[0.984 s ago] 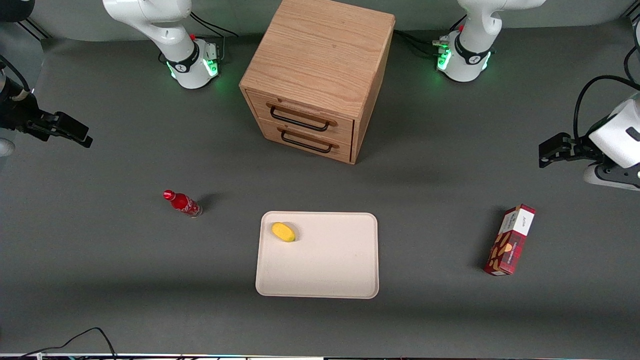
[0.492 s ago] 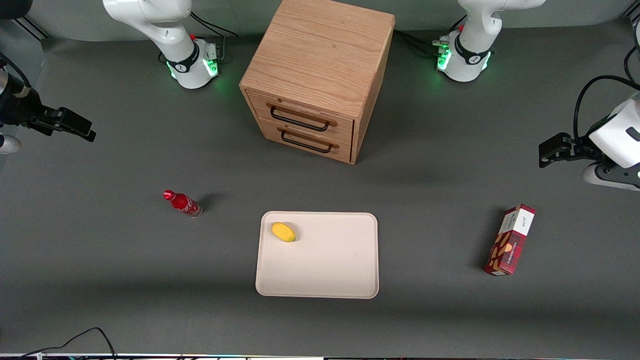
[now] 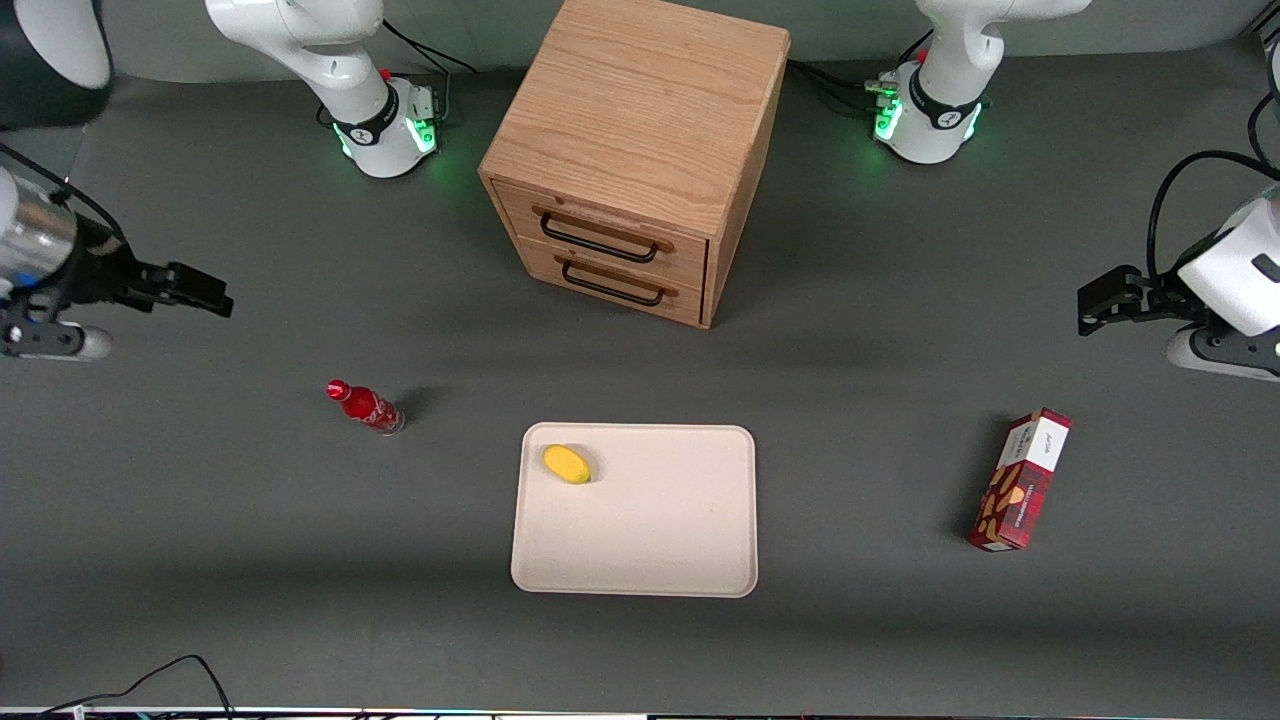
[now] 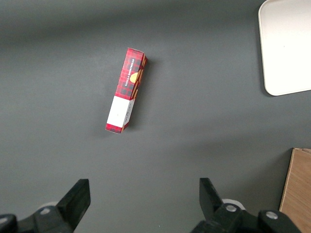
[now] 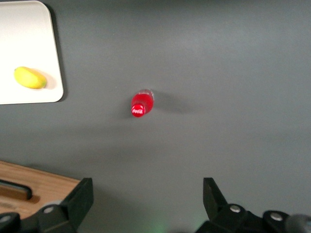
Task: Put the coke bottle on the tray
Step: 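Move the open right gripper down to the red Coca-Cola bottle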
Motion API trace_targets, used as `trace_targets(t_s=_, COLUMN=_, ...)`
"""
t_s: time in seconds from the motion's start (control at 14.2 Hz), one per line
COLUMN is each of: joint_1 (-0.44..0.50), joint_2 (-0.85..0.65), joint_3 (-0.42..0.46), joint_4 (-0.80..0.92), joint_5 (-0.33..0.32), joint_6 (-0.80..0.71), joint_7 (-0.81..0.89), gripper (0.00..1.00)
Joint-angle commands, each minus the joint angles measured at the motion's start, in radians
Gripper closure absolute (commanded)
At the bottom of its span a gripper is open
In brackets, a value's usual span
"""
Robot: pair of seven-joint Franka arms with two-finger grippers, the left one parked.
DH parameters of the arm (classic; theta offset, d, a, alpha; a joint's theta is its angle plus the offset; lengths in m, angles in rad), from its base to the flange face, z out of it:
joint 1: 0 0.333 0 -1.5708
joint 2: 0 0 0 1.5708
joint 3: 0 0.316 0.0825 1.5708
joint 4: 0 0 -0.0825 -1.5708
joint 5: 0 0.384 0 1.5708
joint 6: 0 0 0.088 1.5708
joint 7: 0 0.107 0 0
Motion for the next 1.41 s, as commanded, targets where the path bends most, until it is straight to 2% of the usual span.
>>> trace_targets(t_s=0.0, joint_1=0.002, joint_2=-0.027, joint_3=0.015, joint_4=-0.172, joint_5=0.017, joint_6=0.177, joint_7=-0.049, gripper=0.0)
trace_targets(t_s=0.21, joint_1=0.003, joint_2=-0.016, joint_3=0.025, joint_4=-0.287, joint_5=0.015, joint_6=0.346, joint_7=-0.052, gripper=0.0)
trace_targets(t_s=0.35, joint_1=0.005, joint_2=-0.009, joint_3=0.048, joint_4=-0.346, joint_5=-0.018, joint_6=0.437, joint_7=-0.051, gripper=0.0)
trace_targets(t_s=0.49, joint_1=0.003, joint_2=0.007, joint_3=0.051, joint_4=-0.401, joint_5=-0.025, joint_6=0.524, joint_7=-0.051, gripper=0.0)
trace_targets(t_s=0.63, joint_1=-0.001, joint_2=0.033, joint_3=0.051, joint_4=-0.427, joint_5=-0.026, joint_6=0.601, joint_7=-0.066, gripper=0.0)
trace_targets(t_s=0.77, joint_1=0.0, joint_2=0.068, joint_3=0.051, joint_4=-0.446, joint_5=-0.061, joint_6=0.661, joint_7=-0.068, gripper=0.0)
trace_targets(t_s=0.91, joint_1=0.003, joint_2=0.087, joint_3=0.052, joint_4=-0.49, joint_5=-0.069, joint_6=0.742, joint_7=-0.066, gripper=0.0)
trace_targets(t_s=1.12, joint_1=0.005, joint_2=0.113, joint_3=0.054, joint_4=-0.503, joint_5=-0.069, joint_6=0.776, joint_7=-0.062, gripper=0.01)
trace_targets(t_s=1.34, joint_1=0.006, joint_2=0.11, joint_3=0.066, joint_4=-0.518, joint_5=-0.069, joint_6=0.778, joint_7=-0.056, gripper=0.06)
